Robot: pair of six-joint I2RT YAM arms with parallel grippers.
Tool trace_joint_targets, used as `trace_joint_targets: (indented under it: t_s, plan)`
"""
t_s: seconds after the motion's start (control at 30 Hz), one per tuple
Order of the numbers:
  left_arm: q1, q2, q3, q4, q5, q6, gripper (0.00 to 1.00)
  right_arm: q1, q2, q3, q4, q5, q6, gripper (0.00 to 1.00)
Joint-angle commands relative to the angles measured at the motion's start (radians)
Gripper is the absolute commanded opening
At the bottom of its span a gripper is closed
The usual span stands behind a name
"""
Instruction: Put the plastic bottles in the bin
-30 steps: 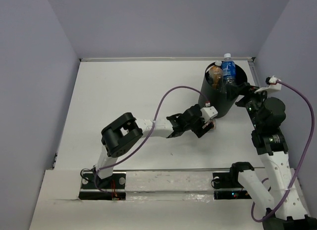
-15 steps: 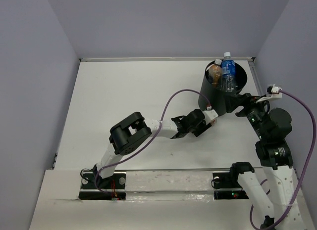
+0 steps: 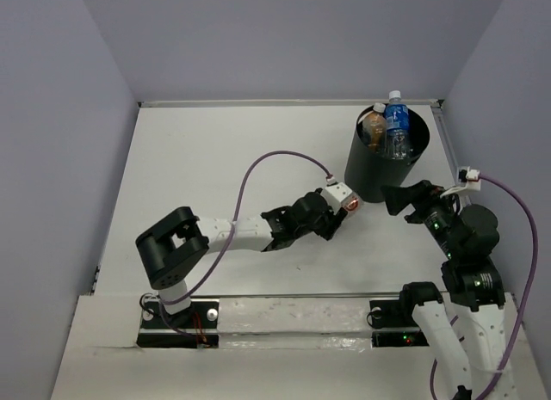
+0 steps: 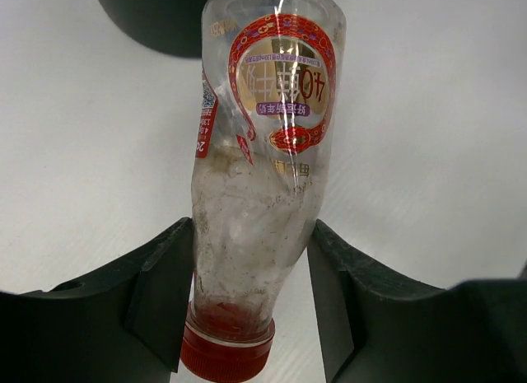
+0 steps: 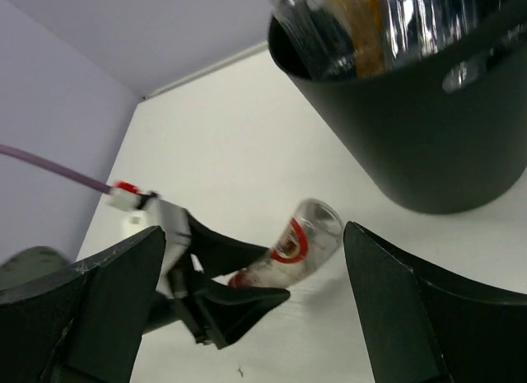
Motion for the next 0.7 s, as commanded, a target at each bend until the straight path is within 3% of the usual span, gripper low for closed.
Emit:
trace_joint_targets:
  t_s: [0.0, 0.17, 0.33, 0.6, 0.67]
  plan:
    - [-0.048, -0.162, -0.047, 0.13, -0.008, -0.081, 0.18, -0.003, 0.023, -0.093, -0.043, -0.004, 0.111, 0.98]
    - [-0.088, -0.237, -0.067, 0.168, -0.014, -0.085, 0.18, -0.003, 0.051, -0.164, 0.018, -0.059, 0.158, 1.0]
    - [-0.118, -0.251, -0.051, 0.176, 0.005, -0.069, 0.18, -0.003, 0.097, -0.205, 0.164, -0.266, 0.18, 1.0]
    - [-0.131, -0.242, -0.037, 0.185, 0.028, -0.073, 0.18, -0.003, 0.115, -0.222, 0.224, -0.294, 0.192, 1.0]
    - [-0.137, -0.245, -0.037, 0.188, 0.02, -0.072, 0.18, -0.003, 0.121, -0.225, 0.23, -0.296, 0.198, 0.93]
